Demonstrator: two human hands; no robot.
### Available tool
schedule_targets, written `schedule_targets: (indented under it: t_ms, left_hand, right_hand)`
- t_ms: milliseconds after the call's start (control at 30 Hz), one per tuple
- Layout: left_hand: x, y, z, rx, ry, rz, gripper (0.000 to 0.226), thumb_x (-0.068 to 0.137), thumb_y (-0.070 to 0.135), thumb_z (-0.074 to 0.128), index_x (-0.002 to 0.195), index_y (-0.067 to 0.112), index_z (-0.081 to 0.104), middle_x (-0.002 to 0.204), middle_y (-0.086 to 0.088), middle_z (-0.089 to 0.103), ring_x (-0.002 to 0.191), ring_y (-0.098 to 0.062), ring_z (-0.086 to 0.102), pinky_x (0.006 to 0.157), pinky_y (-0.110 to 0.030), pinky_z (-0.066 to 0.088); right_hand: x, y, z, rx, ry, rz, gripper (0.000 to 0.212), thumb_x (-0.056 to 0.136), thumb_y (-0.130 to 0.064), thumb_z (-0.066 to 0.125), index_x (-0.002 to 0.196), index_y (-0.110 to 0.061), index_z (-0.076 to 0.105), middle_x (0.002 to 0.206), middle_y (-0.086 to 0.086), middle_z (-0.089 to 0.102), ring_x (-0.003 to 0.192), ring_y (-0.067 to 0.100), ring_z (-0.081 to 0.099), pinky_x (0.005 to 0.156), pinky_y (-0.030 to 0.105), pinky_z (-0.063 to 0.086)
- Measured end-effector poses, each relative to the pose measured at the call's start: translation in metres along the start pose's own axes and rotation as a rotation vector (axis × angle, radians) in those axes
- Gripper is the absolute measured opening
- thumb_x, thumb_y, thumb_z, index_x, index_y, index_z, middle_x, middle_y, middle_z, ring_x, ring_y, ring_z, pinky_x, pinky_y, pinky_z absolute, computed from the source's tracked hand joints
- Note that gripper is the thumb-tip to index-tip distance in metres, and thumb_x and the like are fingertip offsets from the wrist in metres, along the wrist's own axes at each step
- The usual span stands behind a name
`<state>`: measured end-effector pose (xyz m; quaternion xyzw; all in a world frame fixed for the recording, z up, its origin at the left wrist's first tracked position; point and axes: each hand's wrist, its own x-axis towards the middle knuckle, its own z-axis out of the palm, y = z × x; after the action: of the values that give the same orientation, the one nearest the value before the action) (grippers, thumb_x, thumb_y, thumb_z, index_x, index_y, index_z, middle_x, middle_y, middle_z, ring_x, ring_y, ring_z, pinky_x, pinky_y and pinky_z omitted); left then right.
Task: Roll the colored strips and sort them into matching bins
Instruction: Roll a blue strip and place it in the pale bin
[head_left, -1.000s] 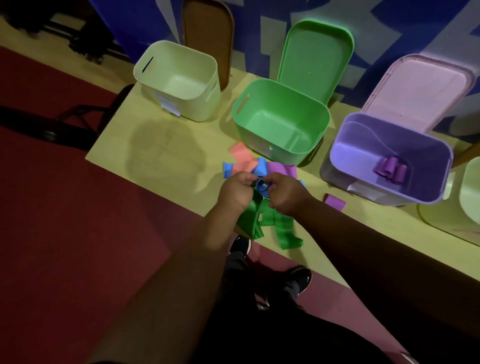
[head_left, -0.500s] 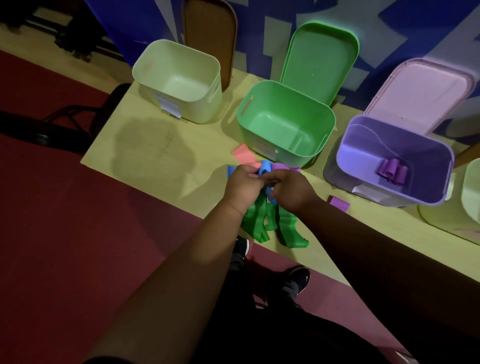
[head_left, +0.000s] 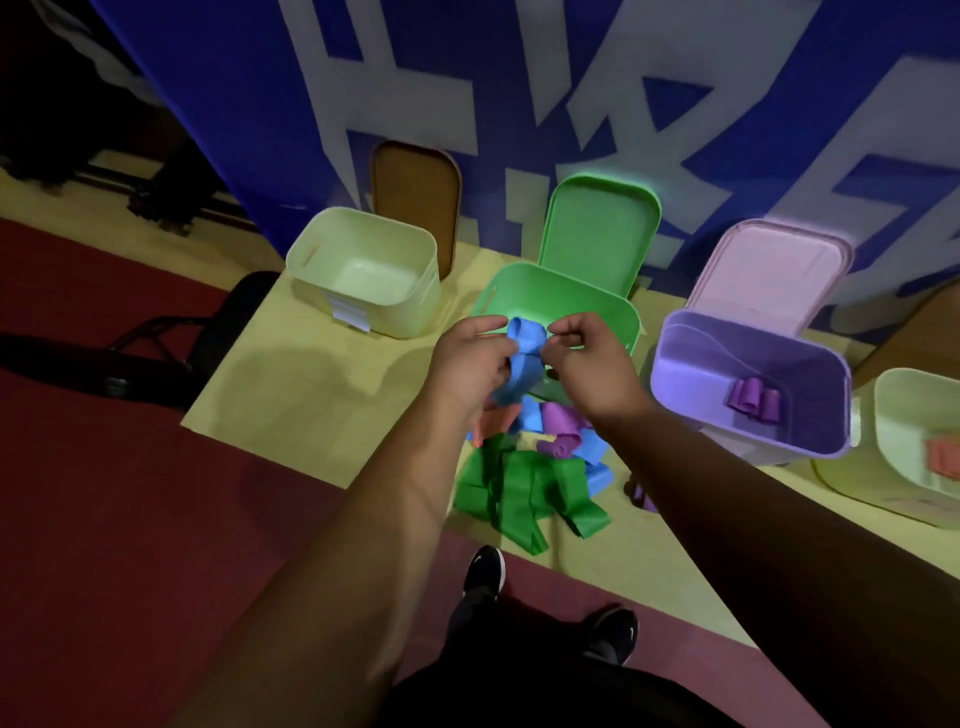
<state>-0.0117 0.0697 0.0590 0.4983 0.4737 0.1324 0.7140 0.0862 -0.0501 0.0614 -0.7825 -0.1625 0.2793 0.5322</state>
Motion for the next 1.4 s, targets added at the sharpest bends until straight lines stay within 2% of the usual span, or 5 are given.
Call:
schedule_targets:
  t_ms: [133,533,833,1067,1400]
  left_hand:
    - [-0.007,0.037,0.005,-0.114,-0.081,0.057,0.03,0.099,-0.004,0.066,0.125,0.013,0.068,0.107,-0.023,0.072,0.096,-0.032,0.068,0.088,-0.044,0.056]
    - [-0.024,0.109,0.012,0.121,-0.173,0.322,0.018,0.1,0.05,0.067,0.107,0.039,0.079,0.119,-0.002,0.08,0.115,-0.03,0.075,0.098,-0.051,0.061]
    - [-0.039,0.169,0.017,0.272,-0.369,0.573,0.055,0.101,-0.003,0.057,0.149,0.025,0.06,0.144,0.002,0.066,0.113,0.008,0.068,0.096,-0.014,0.054]
    - [-0.045,0.194,0.019,0.248,-0.582,0.737,0.03,0.102,0.005,0.069,0.131,0.012,0.073,0.13,-0.003,0.077,0.123,-0.016,0.07,0.104,-0.027,0.054]
    - [-0.049,0.214,0.056,0.194,-0.345,0.784,0.011,0.103,0.03,0.074,0.096,0.026,0.082,0.081,0.009,0.075,0.077,-0.008,0.064,0.076,-0.039,0.055]
  right_hand:
    - [0.009,-0.03,-0.009,0.095,-0.031,0.022,0.033,0.095,-0.004,0.068,0.124,-0.019,0.065,0.105,0.006,0.072,0.088,0.02,0.067,0.08,0.039,0.058]
    - [0.009,-0.117,-0.041,0.203,0.054,-0.047,0.016,0.099,-0.021,0.073,0.113,-0.021,0.08,0.092,-0.003,0.075,0.081,0.014,0.065,0.07,0.029,0.049]
    - [0.006,-0.18,-0.054,0.325,0.09,0.032,0.01,0.103,-0.012,0.065,0.105,-0.014,0.074,0.087,0.003,0.077,0.065,0.012,0.074,0.062,0.027,0.052]
    - [0.0,-0.202,-0.069,0.405,0.176,0.065,0.014,0.104,-0.011,0.063,0.111,-0.007,0.074,0.078,0.01,0.068,0.055,0.013,0.061,0.049,0.023,0.05]
    - [-0.019,-0.221,-0.09,0.315,0.137,0.047,0.017,0.107,-0.017,0.056,0.104,-0.008,0.07,0.076,0.006,0.069,0.055,0.016,0.062,0.052,0.027,0.053]
